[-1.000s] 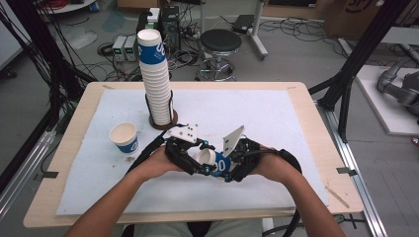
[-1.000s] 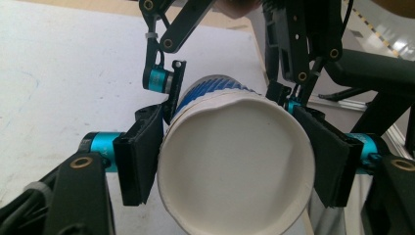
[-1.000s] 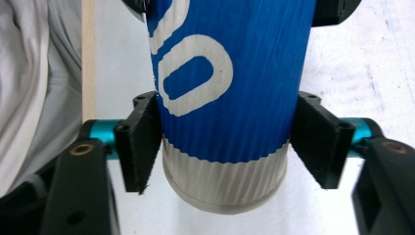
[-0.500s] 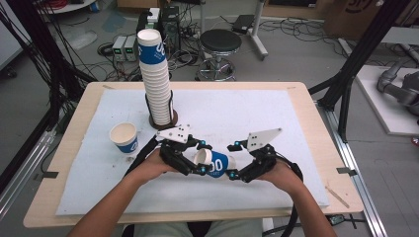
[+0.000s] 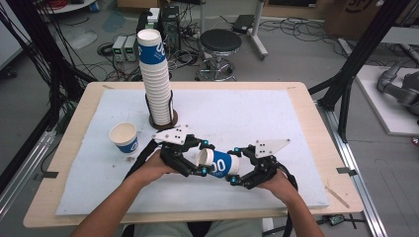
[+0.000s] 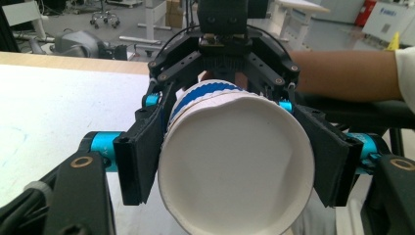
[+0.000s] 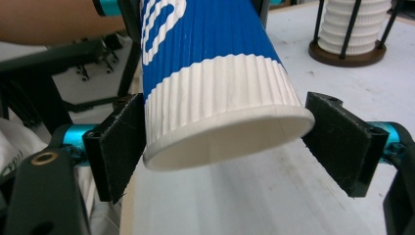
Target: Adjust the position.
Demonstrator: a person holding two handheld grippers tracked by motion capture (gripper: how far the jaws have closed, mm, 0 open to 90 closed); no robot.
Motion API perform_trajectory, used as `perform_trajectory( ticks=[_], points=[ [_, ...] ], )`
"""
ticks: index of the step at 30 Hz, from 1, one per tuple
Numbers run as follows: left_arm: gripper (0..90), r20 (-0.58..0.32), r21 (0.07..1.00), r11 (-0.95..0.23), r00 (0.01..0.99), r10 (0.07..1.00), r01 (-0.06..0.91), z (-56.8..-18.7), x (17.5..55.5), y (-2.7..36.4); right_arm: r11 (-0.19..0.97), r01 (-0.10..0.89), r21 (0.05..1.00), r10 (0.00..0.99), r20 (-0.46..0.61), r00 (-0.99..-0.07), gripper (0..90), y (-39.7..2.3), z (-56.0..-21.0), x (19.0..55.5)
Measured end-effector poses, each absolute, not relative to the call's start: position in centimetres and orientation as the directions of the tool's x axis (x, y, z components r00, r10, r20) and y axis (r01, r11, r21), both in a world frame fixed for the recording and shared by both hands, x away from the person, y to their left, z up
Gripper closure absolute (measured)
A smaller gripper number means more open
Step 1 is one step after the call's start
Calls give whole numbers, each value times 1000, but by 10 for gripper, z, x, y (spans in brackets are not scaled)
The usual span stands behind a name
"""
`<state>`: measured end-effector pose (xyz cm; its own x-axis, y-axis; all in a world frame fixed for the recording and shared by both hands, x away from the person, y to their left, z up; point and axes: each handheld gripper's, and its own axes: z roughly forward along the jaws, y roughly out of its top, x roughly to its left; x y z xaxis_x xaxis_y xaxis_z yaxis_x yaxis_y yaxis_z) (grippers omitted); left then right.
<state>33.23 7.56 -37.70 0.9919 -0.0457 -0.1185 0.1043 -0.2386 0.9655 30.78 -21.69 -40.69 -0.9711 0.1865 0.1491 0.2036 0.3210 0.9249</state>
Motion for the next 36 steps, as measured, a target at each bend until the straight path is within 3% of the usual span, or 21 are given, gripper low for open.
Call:
perform_trajectory(
  ticks=[8,18,26,31,36],
  points=[
    [304,-122,974,-200,991,-56,108,-378,332,76,280,213,936,163,172,-971,192,-219,-407,307],
    [319,-126,971,-213,990,-59,111,-381,333,77,315,185,931,142,146,-979,318,-223,-404,308],
    [316,-126,963,-246,991,-38,113,-384,331,75,370,185,910,136,144,-980,361,-226,-398,309],
    [175,-168,942,-292,986,26,168,-388,332,73,416,183,891,140,136,-981,365,-227,-391,311],
    [175,-177,932,-309,982,65,189,-385,332,75,518,170,838,152,105,-983,365,-226,-380,313]
  ],
)
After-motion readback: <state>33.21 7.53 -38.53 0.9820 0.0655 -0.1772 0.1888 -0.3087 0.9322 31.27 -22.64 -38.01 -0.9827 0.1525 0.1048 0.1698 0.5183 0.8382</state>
